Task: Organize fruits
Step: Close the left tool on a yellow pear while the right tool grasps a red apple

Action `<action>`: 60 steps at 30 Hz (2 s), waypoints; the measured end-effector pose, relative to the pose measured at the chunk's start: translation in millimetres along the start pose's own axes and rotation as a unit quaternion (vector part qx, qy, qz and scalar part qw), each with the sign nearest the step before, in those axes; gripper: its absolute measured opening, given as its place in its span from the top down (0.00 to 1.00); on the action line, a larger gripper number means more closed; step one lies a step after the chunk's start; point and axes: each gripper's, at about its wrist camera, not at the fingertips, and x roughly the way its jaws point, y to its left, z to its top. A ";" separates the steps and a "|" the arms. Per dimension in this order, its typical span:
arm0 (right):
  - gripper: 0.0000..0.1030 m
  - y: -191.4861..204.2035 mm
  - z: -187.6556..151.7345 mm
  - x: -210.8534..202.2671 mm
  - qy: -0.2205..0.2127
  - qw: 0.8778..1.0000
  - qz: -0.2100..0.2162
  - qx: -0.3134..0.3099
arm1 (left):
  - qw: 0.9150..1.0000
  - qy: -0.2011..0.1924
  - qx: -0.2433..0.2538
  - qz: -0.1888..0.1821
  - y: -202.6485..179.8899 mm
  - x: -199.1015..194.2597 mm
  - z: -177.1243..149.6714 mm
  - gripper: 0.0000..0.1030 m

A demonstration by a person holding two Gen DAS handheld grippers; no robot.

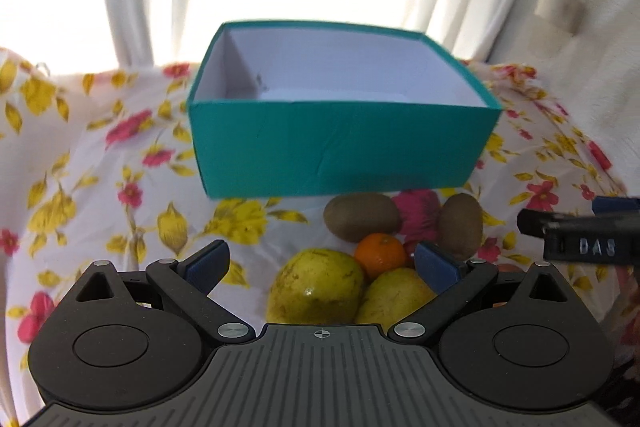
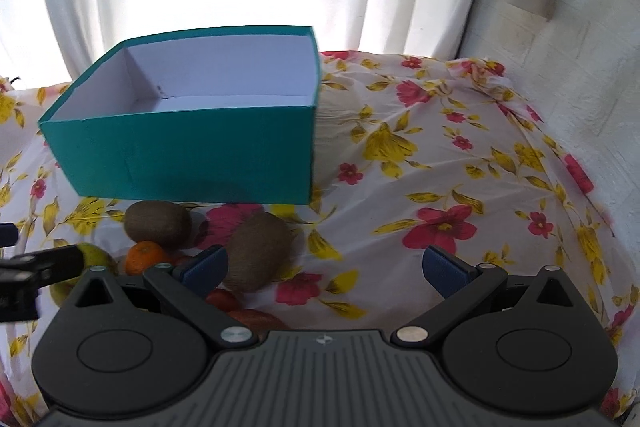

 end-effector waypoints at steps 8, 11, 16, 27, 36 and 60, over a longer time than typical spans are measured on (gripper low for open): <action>0.00 -10.8 -4.1 9.6 0.015 1.000 0.004 0.011 | 0.999 0.033 0.007 -0.005 2.2 12.6 -7.4 0.02; 0.00 -11.4 -5.0 12.6 0.019 1.000 0.009 0.009 | 0.999 0.045 -0.012 -0.003 11.3 18.6 -6.2 0.10; 0.00 -12.8 -3.8 18.1 0.024 1.000 0.013 0.007 | 0.995 0.089 -0.033 -0.004 17.3 37.7 -3.8 0.25; 0.00 -15.2 0.8 23.4 0.024 1.000 0.012 0.002 | 0.990 0.122 -0.049 -0.043 24.0 62.9 1.3 0.28; 0.00 -17.1 3.2 26.4 0.028 1.000 0.003 0.007 | 0.987 0.138 -0.046 -0.065 25.8 73.4 2.5 0.36; 0.12 15.7 -35.7 22.0 0.072 0.987 0.135 -0.041 | 0.991 0.089 -0.092 -0.036 47.3 11.4 -3.0 0.36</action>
